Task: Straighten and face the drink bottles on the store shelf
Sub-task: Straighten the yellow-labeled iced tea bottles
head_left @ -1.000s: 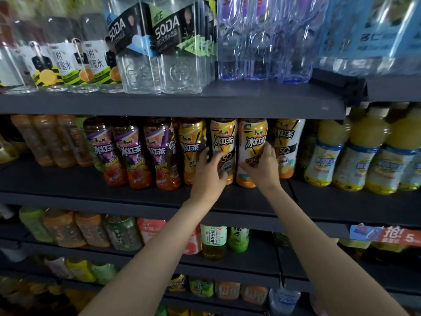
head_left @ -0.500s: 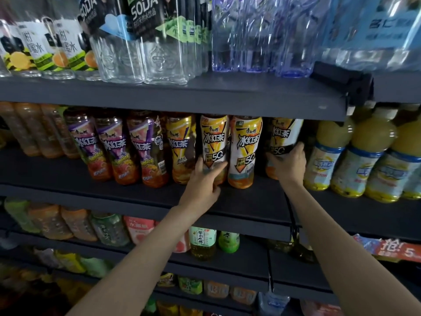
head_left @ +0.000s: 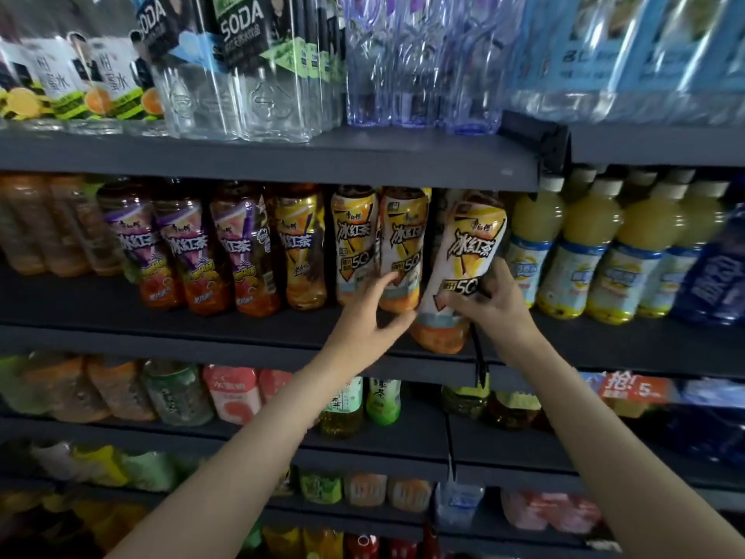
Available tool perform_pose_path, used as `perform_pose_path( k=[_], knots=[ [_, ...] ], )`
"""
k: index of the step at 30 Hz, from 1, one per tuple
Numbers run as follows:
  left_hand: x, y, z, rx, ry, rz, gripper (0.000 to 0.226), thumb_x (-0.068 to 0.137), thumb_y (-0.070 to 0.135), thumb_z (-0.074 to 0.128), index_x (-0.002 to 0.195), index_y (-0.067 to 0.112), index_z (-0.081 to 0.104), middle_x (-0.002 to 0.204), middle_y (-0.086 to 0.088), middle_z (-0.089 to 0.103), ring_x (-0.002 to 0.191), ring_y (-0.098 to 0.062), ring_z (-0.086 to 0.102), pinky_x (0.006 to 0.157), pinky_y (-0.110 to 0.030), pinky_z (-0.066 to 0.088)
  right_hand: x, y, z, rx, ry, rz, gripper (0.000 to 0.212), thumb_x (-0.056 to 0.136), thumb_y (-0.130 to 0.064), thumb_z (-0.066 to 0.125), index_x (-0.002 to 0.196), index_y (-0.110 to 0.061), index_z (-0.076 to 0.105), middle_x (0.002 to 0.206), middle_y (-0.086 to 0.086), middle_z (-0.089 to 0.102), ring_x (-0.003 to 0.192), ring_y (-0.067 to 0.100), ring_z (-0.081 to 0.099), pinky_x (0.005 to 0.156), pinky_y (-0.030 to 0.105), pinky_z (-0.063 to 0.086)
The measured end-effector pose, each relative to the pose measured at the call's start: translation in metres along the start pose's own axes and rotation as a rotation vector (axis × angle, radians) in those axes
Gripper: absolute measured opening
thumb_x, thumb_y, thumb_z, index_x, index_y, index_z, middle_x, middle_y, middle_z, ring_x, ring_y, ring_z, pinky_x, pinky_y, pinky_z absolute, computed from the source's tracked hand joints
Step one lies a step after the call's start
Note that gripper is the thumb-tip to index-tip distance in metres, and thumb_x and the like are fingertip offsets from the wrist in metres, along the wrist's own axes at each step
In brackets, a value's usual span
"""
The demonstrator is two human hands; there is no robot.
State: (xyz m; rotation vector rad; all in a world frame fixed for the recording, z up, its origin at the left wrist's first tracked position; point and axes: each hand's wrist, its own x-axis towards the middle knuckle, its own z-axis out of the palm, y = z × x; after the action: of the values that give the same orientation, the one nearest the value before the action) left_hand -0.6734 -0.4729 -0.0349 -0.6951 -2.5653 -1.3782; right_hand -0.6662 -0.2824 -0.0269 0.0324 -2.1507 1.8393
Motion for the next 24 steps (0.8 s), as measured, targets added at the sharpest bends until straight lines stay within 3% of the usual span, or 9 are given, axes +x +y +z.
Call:
perform_pose_path(
  k=[3, 6, 8, 10, 13, 16, 19, 21, 24],
  knots=[
    [-0.022, 0.018, 0.002, -0.347, -0.263, -0.233, 0.039, 0.089, 0.033, 0.06, 0.126, 0.025, 0.051, 0.129, 0.007, 0.055, 0.122, -0.009, 0.049, 0.103, -0.025, 0.039, -0.033, -0.02, 0.008, 0.131, -0.079, 0.024, 0.048, 0.075, -0.008, 0.076, 0.114, -0.018, 0.049, 0.11, 0.007, 0.066, 0.103, 0.023, 0.063, 0.082, 0.04, 0.055],
    [-0.046, 0.027, -0.003, -0.509, -0.201, -0.266, 0.018, 0.086, 0.025, 0.064, 0.101, 0.032, 0.058, 0.107, 0.01, 0.065, 0.102, -0.008, 0.062, 0.09, -0.021, 0.048, -0.056, -0.036, 0.014, 0.177, -0.1, 0.072, 0.041, 0.078, -0.011, 0.073, 0.115, -0.014, 0.054, 0.105, 0.004, 0.068, 0.101, 0.023, 0.065, 0.085, 0.04, 0.055],
    [-0.06, 0.032, -0.012, -0.413, -0.128, -0.221, 0.019, 0.084, 0.024, 0.067, 0.1, 0.028, 0.057, 0.097, 0.014, 0.063, 0.091, -0.002, 0.061, 0.08, -0.012, 0.049, -0.068, -0.047, 0.016, 0.151, -0.076, 0.124, 0.029, 0.083, -0.019, 0.07, 0.109, -0.011, 0.059, 0.107, 0.006, 0.069, 0.101, 0.023, 0.066, 0.09, 0.042, 0.054],
    [-0.072, 0.034, -0.021, -0.228, -0.024, -0.161, 0.041, 0.076, 0.029, 0.075, 0.112, 0.019, 0.056, 0.102, 0.008, 0.06, 0.096, -0.006, 0.059, 0.081, -0.017, 0.048, -0.077, -0.053, 0.017, 0.224, -0.024, 0.23, 0.024, 0.087, -0.027, 0.066, 0.105, -0.012, 0.06, 0.111, 0.01, 0.069, 0.1, 0.023, 0.066, 0.088, 0.039, 0.055],
    [-0.088, 0.039, -0.034, 0.141, 0.15, 0.05, 0.066, 0.065, 0.031, 0.083, 0.121, 0.012, 0.053, 0.112, -0.001, 0.048, 0.106, -0.012, 0.043, 0.086, -0.022, 0.033, -0.093, -0.055, 0.025, 0.459, 0.023, 0.422, 0.042, 0.083, -0.034, 0.069, 0.112, -0.005, 0.058, 0.11, 0.015, 0.068, 0.099, 0.027, 0.067, 0.076, 0.035, 0.058],
    [-0.097, 0.05, -0.046, 0.314, 0.202, 0.237, 0.068, 0.066, 0.029, 0.082, 0.125, 0.013, 0.051, 0.114, -0.002, 0.042, 0.109, -0.018, 0.037, 0.092, -0.024, 0.029, -0.106, -0.062, 0.035, 0.733, 0.061, 0.501, 0.056, 0.07, -0.031, 0.076, 0.115, -0.002, 0.058, 0.113, 0.019, 0.065, 0.102, 0.031, 0.064, 0.081, 0.041, 0.054],
    [-0.1, 0.059, -0.056, -0.086, 0.123, -0.052, 0.073, 0.071, 0.043, 0.076, 0.131, 0.02, 0.044, 0.123, 0.006, 0.041, 0.115, -0.012, 0.042, 0.101, -0.033, 0.035, -0.112, -0.076, 0.029, 0.772, 0.084, 0.412, 0.036, 0.077, -0.024, 0.073, 0.104, -0.004, 0.06, 0.106, 0.016, 0.068, 0.097, 0.026, 0.066, 0.077, 0.038, 0.054],
    [-0.102, 0.063, -0.063, -0.459, -0.013, -0.274, 0.073, 0.067, 0.056, 0.072, 0.126, 0.02, 0.049, 0.124, 0.004, 0.055, 0.112, -0.013, 0.055, 0.1, -0.036, 0.043, -0.113, -0.084, 0.023, 0.754, 0.068, 0.343, 0.03, 0.081, -0.022, 0.071, 0.104, -0.006, 0.059, 0.107, 0.014, 0.068, 0.1, 0.025, 0.066, 0.078, 0.037, 0.055],
    [-0.104, 0.071, -0.065, -0.638, -0.123, -0.315, 0.041, 0.075, 0.035, 0.069, 0.109, 0.014, 0.059, 0.11, -0.004, 0.068, 0.092, -0.011, 0.067, 0.084, -0.028, 0.055, -0.113, -0.091, 0.017, 0.746, 0.05, 0.295, 0.026, 0.086, -0.022, 0.067, 0.106, -0.007, 0.058, 0.109, 0.013, 0.068, 0.1, 0.023, 0.066, 0.077, 0.035, 0.056]
  ],
)
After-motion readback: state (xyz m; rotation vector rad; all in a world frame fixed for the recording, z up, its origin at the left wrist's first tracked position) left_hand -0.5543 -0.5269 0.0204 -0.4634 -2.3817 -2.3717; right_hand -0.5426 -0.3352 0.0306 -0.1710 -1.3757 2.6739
